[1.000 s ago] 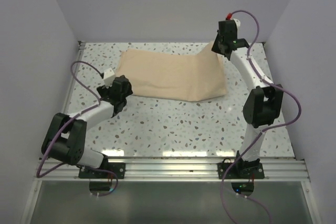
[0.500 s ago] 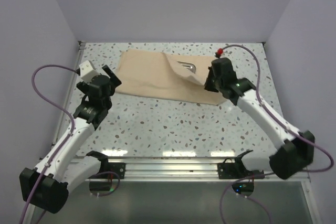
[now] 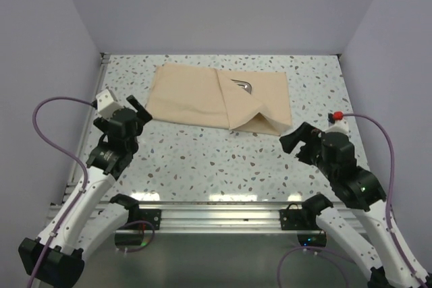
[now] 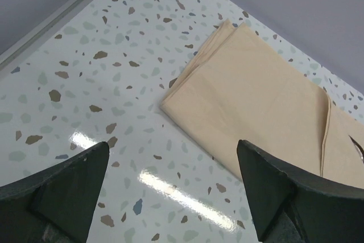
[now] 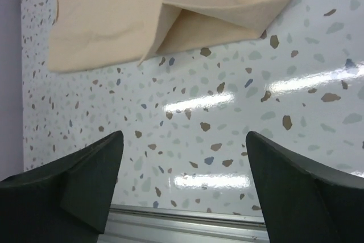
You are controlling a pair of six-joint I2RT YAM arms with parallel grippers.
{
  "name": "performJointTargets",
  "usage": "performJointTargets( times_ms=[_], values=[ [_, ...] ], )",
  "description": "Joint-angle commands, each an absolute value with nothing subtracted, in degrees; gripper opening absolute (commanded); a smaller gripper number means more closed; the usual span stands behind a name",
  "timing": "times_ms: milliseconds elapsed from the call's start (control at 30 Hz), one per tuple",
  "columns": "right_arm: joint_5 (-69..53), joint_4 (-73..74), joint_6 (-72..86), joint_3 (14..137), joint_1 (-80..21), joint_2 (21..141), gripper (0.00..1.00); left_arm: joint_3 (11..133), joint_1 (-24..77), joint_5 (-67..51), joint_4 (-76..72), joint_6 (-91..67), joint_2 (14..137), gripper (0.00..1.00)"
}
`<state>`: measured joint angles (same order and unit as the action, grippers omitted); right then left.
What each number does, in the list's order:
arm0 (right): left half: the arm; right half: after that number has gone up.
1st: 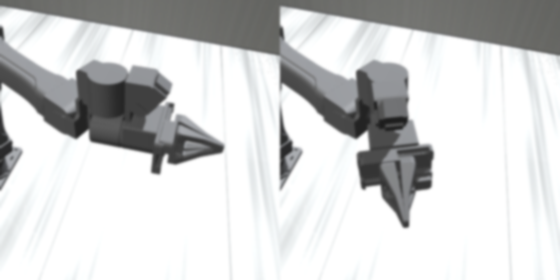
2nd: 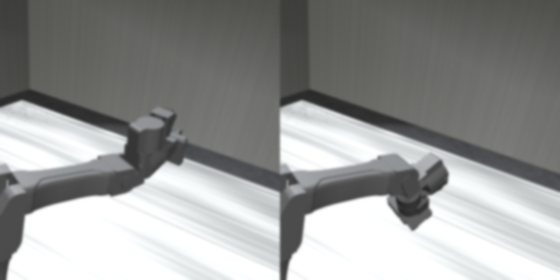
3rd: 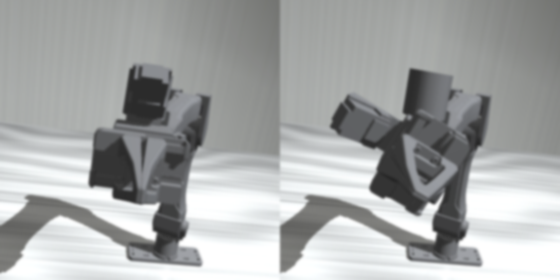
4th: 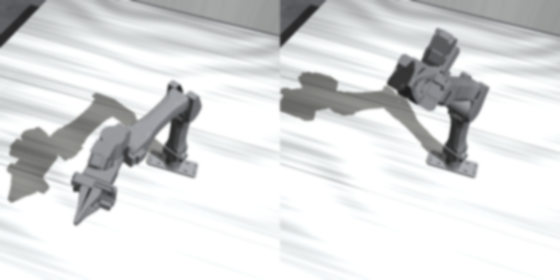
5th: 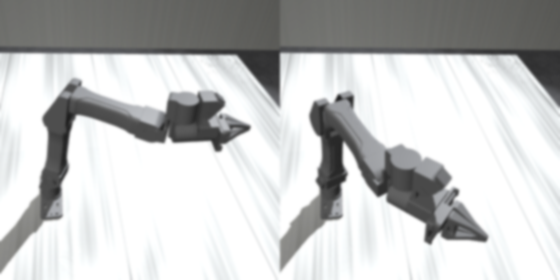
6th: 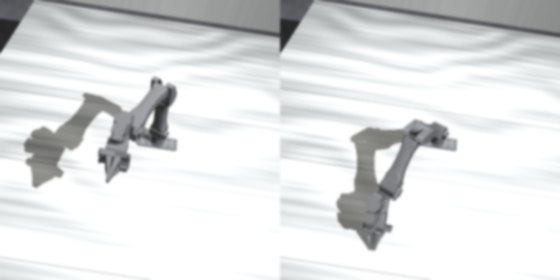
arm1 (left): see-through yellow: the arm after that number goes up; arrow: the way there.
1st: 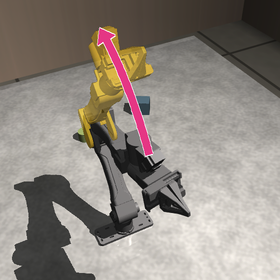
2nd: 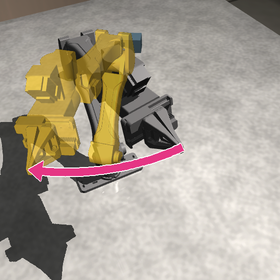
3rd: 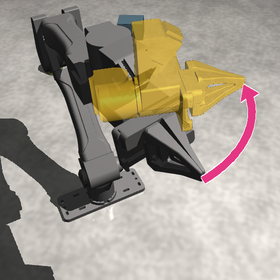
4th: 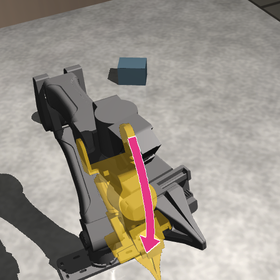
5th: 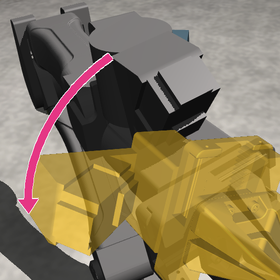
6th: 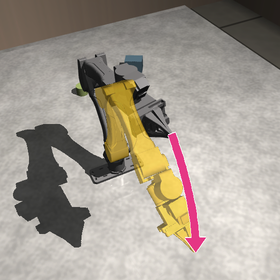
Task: Open and lay out the surgical kit
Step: Open the surgical kit at the center of the board.
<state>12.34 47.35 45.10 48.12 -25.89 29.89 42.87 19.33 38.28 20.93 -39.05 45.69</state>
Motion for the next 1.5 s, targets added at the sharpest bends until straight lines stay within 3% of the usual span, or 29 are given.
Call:
performJointTargets(
  times_ms=[0,67,233,467,733,1000,1233,1467],
  values=[
    [7.0,42.6,40.8,46.7,-26.0,37.0,0.98,39.2,19.8,38.2,21.7,-40.3,45.2,0.99],
    [2.6,40.7,35.5,49.8,-25.9,44.3,0.98,37.6,19.8,38.2,20.6,-40.1,45.6,0.99],
    [6.1,37.5,27.1,59.4,-29.5,60.9,0.98,30.6,19.8,39.4,16.6,-39.6,46.0,0.99],
    [25.3,47.9,17.4,83.1,-41.4,84.9,0.99,24.2,19.8,40.3,10.3,-41.1,48.0,0.99],
    [26.3,44.3,15.1,84.1,-41.7,94.0,0.98,22.9,19.8,40.2,8.1,-41.1,49.2,1.0],
    [23.8,39.6,-2.1,86.1,-43.7,97.6,0.99,21.9,19.8,39.1,7.2,-41.0,48.3,0.99],
    [29.4,40.1,-14.0,88.8,-46.4,104.0,0.98,21.8,19.8,38.2,6.2,-40.4,48.7,0.99],
    [25.5,40.9,-16.6,89.2,-48.3,108.1,0.98,21.1,19.8,38.5,6.5,-40.7,47.0,0.99]
  ],
)
